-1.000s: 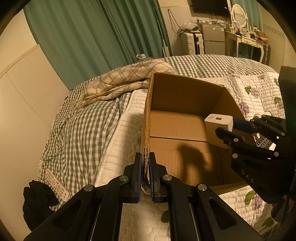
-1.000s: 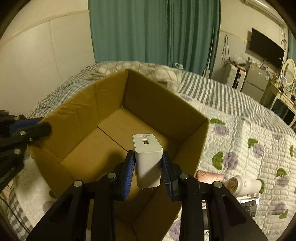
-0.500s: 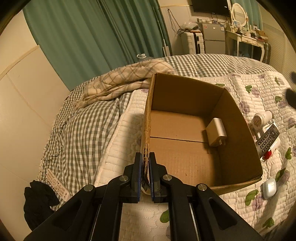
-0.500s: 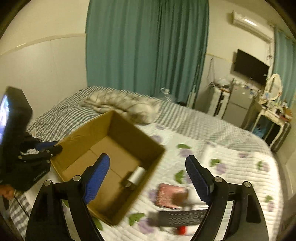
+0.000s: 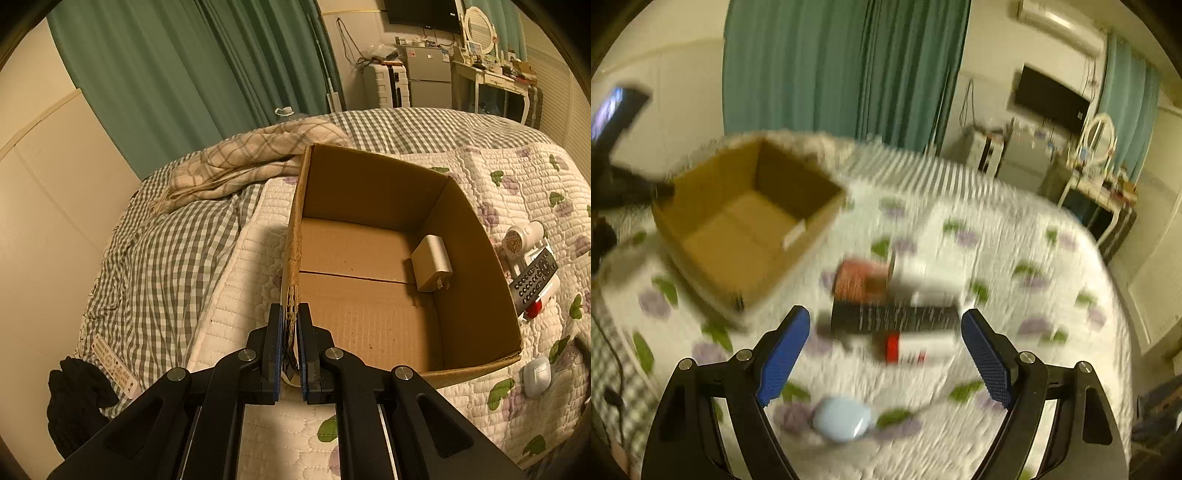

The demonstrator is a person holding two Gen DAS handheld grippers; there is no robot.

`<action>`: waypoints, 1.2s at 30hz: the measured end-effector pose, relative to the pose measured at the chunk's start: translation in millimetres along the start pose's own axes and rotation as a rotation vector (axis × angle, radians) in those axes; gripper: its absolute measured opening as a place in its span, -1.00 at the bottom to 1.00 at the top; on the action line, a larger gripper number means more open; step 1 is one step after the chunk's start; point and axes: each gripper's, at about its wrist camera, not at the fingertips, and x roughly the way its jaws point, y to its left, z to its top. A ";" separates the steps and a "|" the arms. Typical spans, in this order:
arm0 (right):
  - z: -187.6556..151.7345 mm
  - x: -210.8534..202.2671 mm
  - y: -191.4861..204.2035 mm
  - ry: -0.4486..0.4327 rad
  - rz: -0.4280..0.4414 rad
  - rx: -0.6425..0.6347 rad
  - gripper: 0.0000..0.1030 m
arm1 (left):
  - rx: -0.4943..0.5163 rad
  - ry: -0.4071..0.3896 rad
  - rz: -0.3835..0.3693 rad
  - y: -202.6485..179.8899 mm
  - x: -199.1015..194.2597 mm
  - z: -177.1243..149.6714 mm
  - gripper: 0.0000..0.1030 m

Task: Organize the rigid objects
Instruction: 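Move the right gripper to the light-blue earbud case and grasp it, then carry the earbud case into the box and release it with the right gripper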

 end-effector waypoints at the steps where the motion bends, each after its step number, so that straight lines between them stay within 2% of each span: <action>1: -8.3 7.9 2.8 0.032 0.011 -0.003 0.64 | 0.000 -0.001 0.000 0.1 0.0 0.0 -0.86; 7: -46.4 46.8 18.1 0.182 0.048 -0.044 0.62 | -0.008 0.002 -0.005 1.3 0.0 0.5 -0.86; 19: -62.3 73.1 23.7 0.316 0.071 -0.064 0.59 | -0.011 0.003 -0.007 1.4 0.2 0.5 -0.86; 21: -63.3 77.4 23.3 0.335 0.079 -0.063 0.54 | -0.010 0.004 -0.007 1.9 0.5 0.3 -0.86; 22: -62.6 77.7 22.9 0.338 0.081 -0.061 0.49 | -0.010 0.004 -0.007 1.9 0.5 0.3 -0.86; 24: -62.7 74.6 22.5 0.330 0.096 -0.060 0.17 | -0.006 0.004 -0.005 2.2 1.1 0.2 -0.86; 25: -63.0 72.7 21.9 0.323 0.096 -0.057 0.11 | -0.006 0.005 -0.003 2.2 1.6 -0.1 -0.86; 28: -63.0 68.8 19.8 0.308 0.104 -0.044 0.11 | -0.007 0.006 -0.002 1.5 1.4 -0.8 -0.86; 36: -46.7 39.1 18.6 0.200 0.135 -0.027 0.10 | -0.005 0.005 0.003 -0.1 0.6 -0.7 -0.86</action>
